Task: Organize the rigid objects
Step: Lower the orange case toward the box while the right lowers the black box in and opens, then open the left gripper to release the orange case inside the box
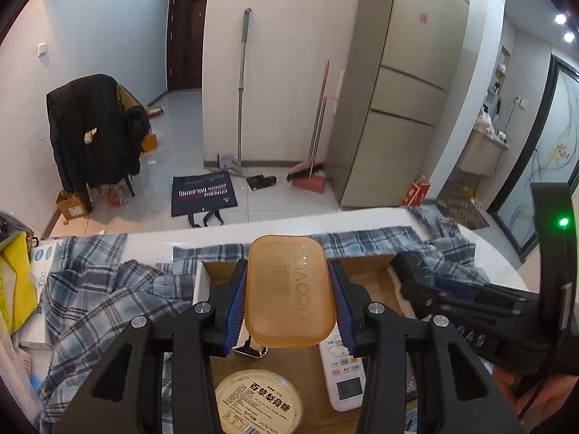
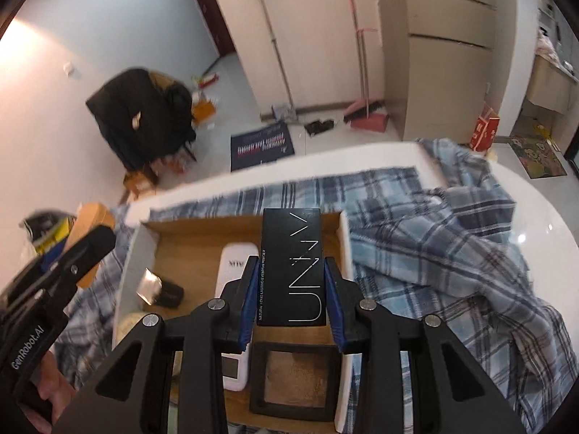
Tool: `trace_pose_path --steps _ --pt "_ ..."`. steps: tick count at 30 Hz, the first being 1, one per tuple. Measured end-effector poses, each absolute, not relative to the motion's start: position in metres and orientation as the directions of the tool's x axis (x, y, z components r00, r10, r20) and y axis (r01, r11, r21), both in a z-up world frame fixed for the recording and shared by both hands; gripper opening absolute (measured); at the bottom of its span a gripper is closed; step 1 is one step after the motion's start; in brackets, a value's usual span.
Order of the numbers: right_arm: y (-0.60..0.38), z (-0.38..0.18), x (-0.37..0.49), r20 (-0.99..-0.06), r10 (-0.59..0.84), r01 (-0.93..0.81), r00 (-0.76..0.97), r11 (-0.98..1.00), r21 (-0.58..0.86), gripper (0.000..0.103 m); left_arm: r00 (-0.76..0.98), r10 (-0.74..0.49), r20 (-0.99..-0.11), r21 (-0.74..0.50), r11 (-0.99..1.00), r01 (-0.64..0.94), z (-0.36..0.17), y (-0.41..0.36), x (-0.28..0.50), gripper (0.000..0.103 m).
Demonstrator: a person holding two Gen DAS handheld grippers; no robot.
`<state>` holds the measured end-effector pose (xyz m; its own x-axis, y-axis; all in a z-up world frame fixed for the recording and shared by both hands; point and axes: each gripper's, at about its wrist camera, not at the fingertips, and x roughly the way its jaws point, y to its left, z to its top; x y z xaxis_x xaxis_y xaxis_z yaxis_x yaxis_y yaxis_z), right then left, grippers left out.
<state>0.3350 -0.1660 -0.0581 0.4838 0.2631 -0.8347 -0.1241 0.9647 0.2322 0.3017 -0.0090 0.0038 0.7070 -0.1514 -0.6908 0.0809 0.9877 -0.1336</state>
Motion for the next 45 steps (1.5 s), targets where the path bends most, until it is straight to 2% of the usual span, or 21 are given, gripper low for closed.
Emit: trace_pose_path --steps 6,14,15,19,24,29,39,45 --pt "-0.157 -0.095 0.342 -0.883 0.233 -0.105 0.408 0.972 0.208 0.032 0.681 -0.158 -0.715 -0.14 0.987 0.083 -0.009 -0.01 0.308 0.045" --pt "-0.152 -0.107 0.344 -0.899 0.195 -0.123 0.392 0.98 0.159 0.033 0.663 -0.162 -0.731 -0.15 0.986 0.076 -0.018 -0.006 0.314 0.045" --pt "-0.151 -0.106 0.344 -0.9 0.18 -0.12 0.397 0.982 0.144 0.033 0.662 -0.16 -0.732 -0.149 0.986 0.074 -0.019 -0.006 0.315 0.045" --pt "-0.144 -0.098 0.341 -0.895 0.176 -0.144 0.41 0.981 0.127 0.052 0.654 -0.159 -0.739 -0.149 0.986 0.071 -0.022 -0.006 0.316 0.045" --pt "-0.16 -0.06 0.33 -0.838 0.211 -0.143 0.503 0.977 0.16 0.052 0.654 -0.173 -0.737 -0.154 0.984 0.088 -0.022 -0.01 0.315 0.045" --pt "-0.182 -0.035 0.326 -0.797 0.12 -0.076 0.592 0.993 0.093 0.056 0.638 -0.185 -0.747 -0.144 0.983 0.117 -0.027 -0.019 0.316 0.045" --pt "-0.201 -0.039 0.337 -0.811 0.147 -0.034 0.566 0.987 0.156 0.056 0.579 -0.135 -0.804 -0.124 0.991 0.057 -0.056 -0.008 0.333 0.045" --pt "-0.197 -0.037 0.335 -0.804 0.147 -0.049 0.576 0.988 0.146 0.056 0.553 -0.175 -0.815 -0.167 0.984 0.065 -0.066 -0.004 0.337 0.045"
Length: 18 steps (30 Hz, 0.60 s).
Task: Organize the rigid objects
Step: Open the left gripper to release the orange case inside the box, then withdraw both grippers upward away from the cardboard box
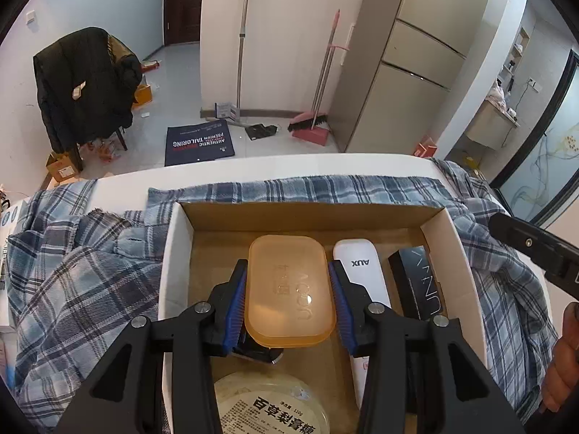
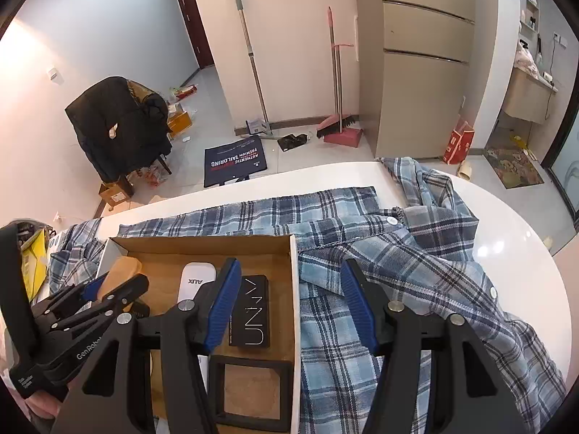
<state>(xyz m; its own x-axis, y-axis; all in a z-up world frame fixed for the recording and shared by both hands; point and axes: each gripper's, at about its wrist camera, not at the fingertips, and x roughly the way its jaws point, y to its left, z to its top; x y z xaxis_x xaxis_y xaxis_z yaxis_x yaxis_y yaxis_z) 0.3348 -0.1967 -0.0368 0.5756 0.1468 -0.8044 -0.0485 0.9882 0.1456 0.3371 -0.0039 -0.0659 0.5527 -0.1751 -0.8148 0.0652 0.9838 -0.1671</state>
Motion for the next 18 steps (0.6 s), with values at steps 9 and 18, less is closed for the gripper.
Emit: trace_pose_path --steps 9,18 --pt "-0.197 -0.042 0.337 -0.812 0.147 -0.045 0.564 0.988 0.148 0.056 0.535 -0.163 -0.829 -0.147 0.987 0.073 -0.071 -0.011 0.338 0.045" --pt "-0.191 -0.047 0.338 -0.825 0.164 -0.055 0.541 0.986 0.16 0.056 0.525 -0.132 -0.841 -0.099 0.991 0.091 -0.073 -0.024 0.339 0.045"
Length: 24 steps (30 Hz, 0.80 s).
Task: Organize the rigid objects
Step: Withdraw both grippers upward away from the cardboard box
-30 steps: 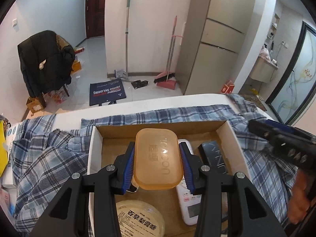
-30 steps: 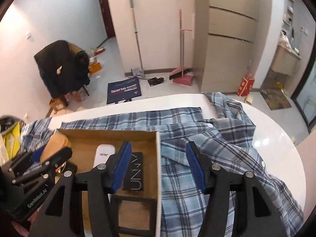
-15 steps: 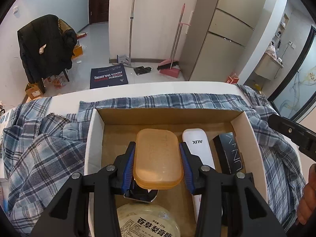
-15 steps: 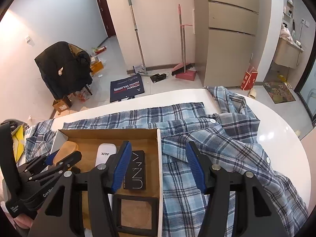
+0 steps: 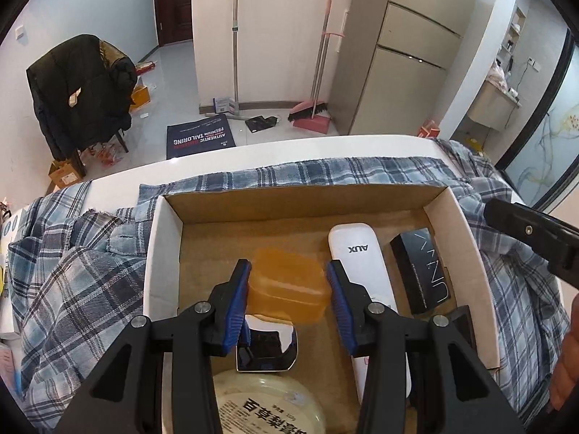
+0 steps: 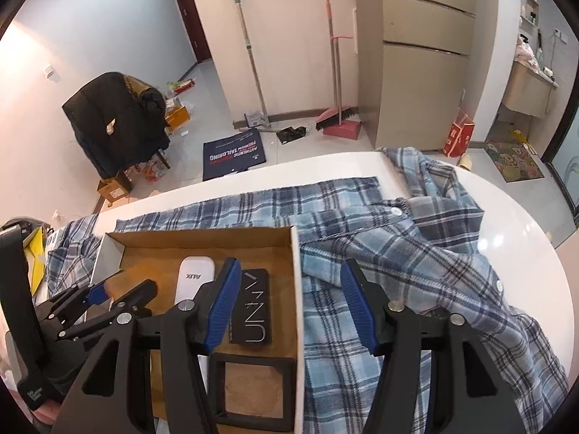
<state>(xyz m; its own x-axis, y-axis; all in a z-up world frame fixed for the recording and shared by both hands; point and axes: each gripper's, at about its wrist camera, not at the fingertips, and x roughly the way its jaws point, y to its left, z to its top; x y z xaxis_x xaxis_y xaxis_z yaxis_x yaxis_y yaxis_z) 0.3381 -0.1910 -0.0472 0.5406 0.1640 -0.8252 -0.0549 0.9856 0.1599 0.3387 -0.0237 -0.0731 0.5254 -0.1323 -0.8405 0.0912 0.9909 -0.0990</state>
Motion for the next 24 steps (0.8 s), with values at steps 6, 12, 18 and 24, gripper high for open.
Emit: trace_pose_path --steps 6,12,18,24 --pt "-0.194 -0.041 0.336 -0.817 0.164 -0.049 0.553 0.985 0.165 0.056 0.524 -0.103 -0.846 -0.075 0.994 0.076 -0.067 -0.023 0.338 0.049" --pt "-0.202 -0.019 0.327 -0.782 0.187 -0.048 0.594 0.979 0.198 0.057 0.667 -0.03 -0.744 -0.004 0.999 0.041 -0.004 -0.019 0.309 0.077" --pt "-0.205 0.023 0.303 -0.706 0.231 -0.093 0.669 0.969 0.23 0.057 0.841 -0.057 -0.538 -0.032 0.998 0.047 0.062 -0.019 0.261 0.084" --pt "-0.206 0.084 0.252 -0.568 0.353 -0.23 0.744 0.933 0.277 0.06 0.919 -0.075 -0.386 -0.022 0.997 0.072 0.113 -0.023 0.211 0.086"
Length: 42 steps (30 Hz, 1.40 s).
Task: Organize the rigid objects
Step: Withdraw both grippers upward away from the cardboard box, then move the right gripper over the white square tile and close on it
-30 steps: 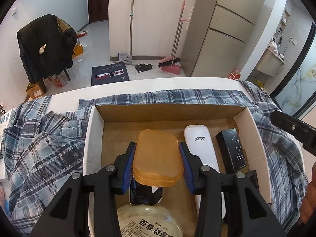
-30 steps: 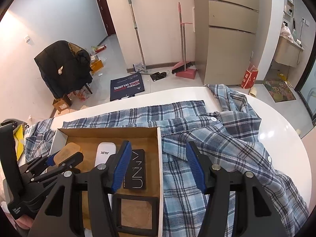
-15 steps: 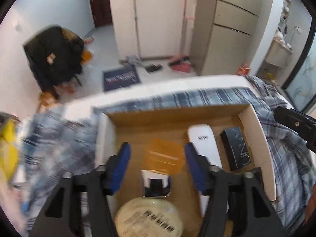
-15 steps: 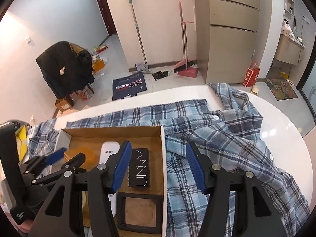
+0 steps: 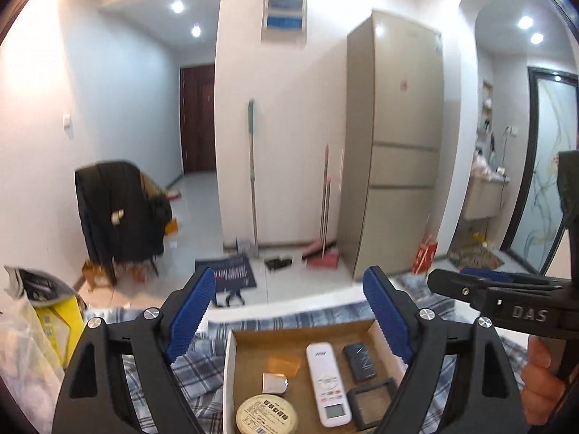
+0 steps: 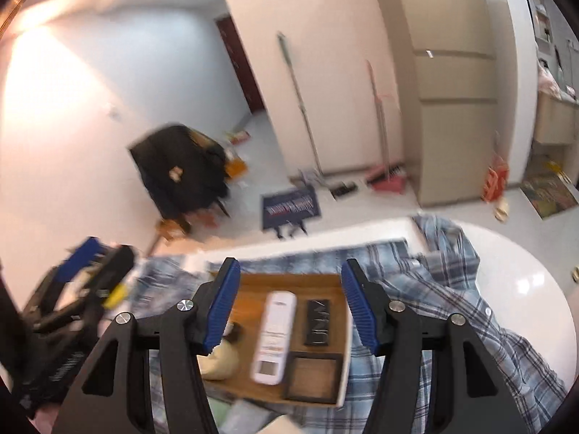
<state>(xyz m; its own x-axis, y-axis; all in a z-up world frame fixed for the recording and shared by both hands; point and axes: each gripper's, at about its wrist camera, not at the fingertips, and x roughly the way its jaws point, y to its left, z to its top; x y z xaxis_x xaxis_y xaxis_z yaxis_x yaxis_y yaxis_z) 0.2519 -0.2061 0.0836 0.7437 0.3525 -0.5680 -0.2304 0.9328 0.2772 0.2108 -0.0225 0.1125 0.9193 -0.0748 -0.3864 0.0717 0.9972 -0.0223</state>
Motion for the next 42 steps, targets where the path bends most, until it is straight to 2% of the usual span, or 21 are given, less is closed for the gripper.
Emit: trace_pose_path --steps 2,5,10,11,13,16,20,25,28,32,38,42 --pt "-0.207 0.107 0.228 -0.512 0.284 -0.212 0.81 0.958 0.196 0.065 0.934 -0.086 -0.346 -0.011 0.996 0.087 0.129 -0.023 0.192 0.086" --pt "-0.207 0.131 0.198 -0.465 0.214 -0.18 0.859 0.977 0.116 0.066 0.961 -0.066 -0.267 0.02 0.997 0.074 0.158 -0.019 0.156 0.087" --pt "-0.221 0.168 0.138 -0.386 0.278 -0.228 0.88 0.958 0.172 0.068 0.986 -0.074 -0.148 0.032 0.996 0.08 0.195 -0.021 0.089 0.089" --pt "-0.224 0.176 0.124 -0.36 0.284 -0.233 0.889 0.956 0.178 0.071 0.99 -0.073 -0.123 0.035 0.996 0.078 0.2 -0.021 0.077 0.091" --pt "-0.226 0.187 0.102 -0.321 0.276 -0.23 0.906 0.958 0.174 0.074 0.995 -0.082 -0.062 0.027 0.996 0.084 0.211 -0.02 0.048 0.103" --pt "-0.226 0.198 0.071 -0.276 0.257 -0.224 0.926 0.964 0.147 0.074 0.994 -0.083 0.066 -0.013 0.996 0.084 0.223 -0.009 -0.002 0.103" --pt "-0.222 0.204 0.039 -0.226 0.255 -0.231 0.94 0.965 0.125 0.076 0.991 -0.045 0.126 -0.018 0.999 0.048 0.231 0.0 -0.044 0.103" --pt "-0.221 0.198 0.014 -0.196 0.279 -0.256 0.94 0.957 0.139 0.078 0.97 0.068 0.234 -0.137 0.99 -0.036 0.216 0.022 -0.079 0.103" --pt "-0.218 0.189 0.011 -0.209 0.273 -0.247 0.939 0.959 0.142 0.081 0.976 0.021 0.214 -0.147 0.989 0.011 0.204 0.033 -0.082 0.103" --pt "-0.215 0.173 0.018 -0.26 0.273 -0.244 0.926 0.96 0.138 0.083 0.989 -0.035 0.142 -0.142 0.988 0.056 0.186 0.039 -0.072 0.103" --pt "-0.21 0.14 0.037 -0.358 0.261 -0.227 0.896 0.964 0.136 0.083 0.998 0.037 0.049 -0.039 0.999 -0.035 0.154 0.022 -0.045 0.103" --pt "-0.205 0.118 0.049 -0.41 0.249 -0.214 0.877 0.968 0.131 0.083 0.999 0.032 -0.022 -0.043 0.999 -0.033 0.132 0.02 -0.023 0.103"
